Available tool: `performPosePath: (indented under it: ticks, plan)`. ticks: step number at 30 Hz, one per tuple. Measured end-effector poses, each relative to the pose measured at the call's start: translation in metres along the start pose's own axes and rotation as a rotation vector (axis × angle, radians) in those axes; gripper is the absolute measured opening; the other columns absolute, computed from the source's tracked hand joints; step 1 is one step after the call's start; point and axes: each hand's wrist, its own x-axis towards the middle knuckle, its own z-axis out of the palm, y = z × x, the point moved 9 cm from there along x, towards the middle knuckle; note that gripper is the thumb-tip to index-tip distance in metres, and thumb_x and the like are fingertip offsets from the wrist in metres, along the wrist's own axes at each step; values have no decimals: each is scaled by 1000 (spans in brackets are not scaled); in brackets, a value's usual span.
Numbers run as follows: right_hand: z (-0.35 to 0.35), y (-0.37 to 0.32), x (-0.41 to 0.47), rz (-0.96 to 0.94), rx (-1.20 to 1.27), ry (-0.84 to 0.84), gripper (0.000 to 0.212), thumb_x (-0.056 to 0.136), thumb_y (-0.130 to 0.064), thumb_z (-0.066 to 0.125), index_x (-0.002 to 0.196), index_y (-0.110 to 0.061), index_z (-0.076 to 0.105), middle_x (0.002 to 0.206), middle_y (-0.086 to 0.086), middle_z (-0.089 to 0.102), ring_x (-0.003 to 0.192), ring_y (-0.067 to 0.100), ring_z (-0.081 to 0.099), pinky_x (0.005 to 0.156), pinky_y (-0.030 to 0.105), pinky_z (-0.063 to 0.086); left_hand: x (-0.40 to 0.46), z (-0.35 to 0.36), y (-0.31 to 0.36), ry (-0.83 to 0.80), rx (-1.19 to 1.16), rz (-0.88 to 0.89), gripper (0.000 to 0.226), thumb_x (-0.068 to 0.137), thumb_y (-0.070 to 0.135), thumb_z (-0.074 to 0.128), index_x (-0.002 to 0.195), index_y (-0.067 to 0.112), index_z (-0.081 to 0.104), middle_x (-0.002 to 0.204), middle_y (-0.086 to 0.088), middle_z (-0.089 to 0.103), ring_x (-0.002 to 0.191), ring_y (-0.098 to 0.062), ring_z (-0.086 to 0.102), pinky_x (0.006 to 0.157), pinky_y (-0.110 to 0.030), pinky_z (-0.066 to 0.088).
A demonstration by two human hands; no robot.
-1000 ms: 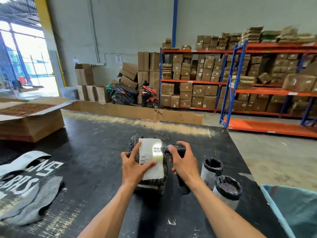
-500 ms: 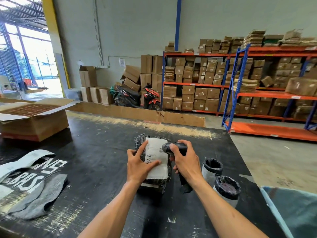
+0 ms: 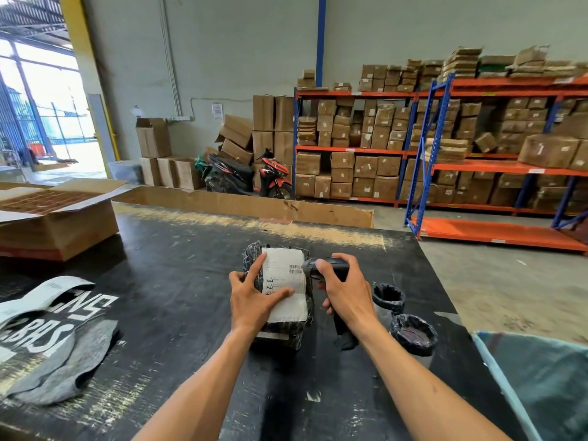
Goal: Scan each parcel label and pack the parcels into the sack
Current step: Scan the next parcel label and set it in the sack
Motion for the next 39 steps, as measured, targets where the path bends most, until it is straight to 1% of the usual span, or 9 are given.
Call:
performPosePath:
  ticks: [6,10,14,16,23,30,33,37,39]
  plan:
    - [5,22,3,79,-54,-39,58,84,-49,73,134,-41,44,99,1,76,57,19,75,54,31,62,1,-12,-7,63,-57,-104,99,55,52,97,139,64,44,107,1,39,88,-2,52,85,-25,48]
    - [13,59,0,195,-135,-99,53,95,-42,73,136,-25,43,107,7,72,62,20,78,58,32,64,3,-32,-22,162,-115,-252,102,56,54,96,143,59,44,109,-1,41,89,-15,52,88,-27,44]
    - [34,101,-14,232,-599,-171,66,99,-53,65,147,-15,41,131,11,66,116,36,69,95,42,56,-1,-48,-30,233,-181,-315,101,56,56,95,143,58,44,113,-2,43,94,-19,52,89,-30,46]
    - [48,120,-26,280,-754,-208,74,102,-54,60,155,-10,35,146,14,60,134,38,57,101,43,47,-7,-54,-33,245,-218,-336,100,56,57,95,143,57,45,118,-2,47,103,-21,56,94,-33,49]
    - [86,157,-55,332,-929,-322,64,104,-49,61,146,-7,38,145,15,62,135,37,59,101,42,48,-18,-64,-31,197,-282,-301,104,52,62,95,144,52,48,128,-3,61,114,-20,63,100,-44,56]
    - [78,159,-50,356,-944,-368,81,97,-62,61,154,-10,33,148,14,59,137,37,57,103,42,46,-20,-51,-20,135,-305,-278,105,46,67,94,140,56,48,126,-3,61,111,-19,64,94,-45,59]
    - [47,135,-33,318,-902,-287,87,92,-69,57,158,-20,30,145,12,62,134,37,58,100,44,45,-17,-39,-11,97,-324,-254,106,42,69,94,138,59,49,125,-2,62,111,-20,67,93,-47,59]
    - [-24,80,1,138,-495,-45,65,97,-67,55,151,-32,44,104,-10,74,112,27,66,85,40,44,-19,-5,9,-4,-390,-236,103,42,67,97,134,63,51,131,0,61,114,-19,67,94,-47,59]
    - [-52,59,11,76,-245,-49,70,91,-75,57,151,-45,39,105,-17,70,112,20,68,87,41,46,-24,24,27,-63,-476,-234,97,45,61,99,131,64,54,132,3,64,114,-18,69,90,-44,61]
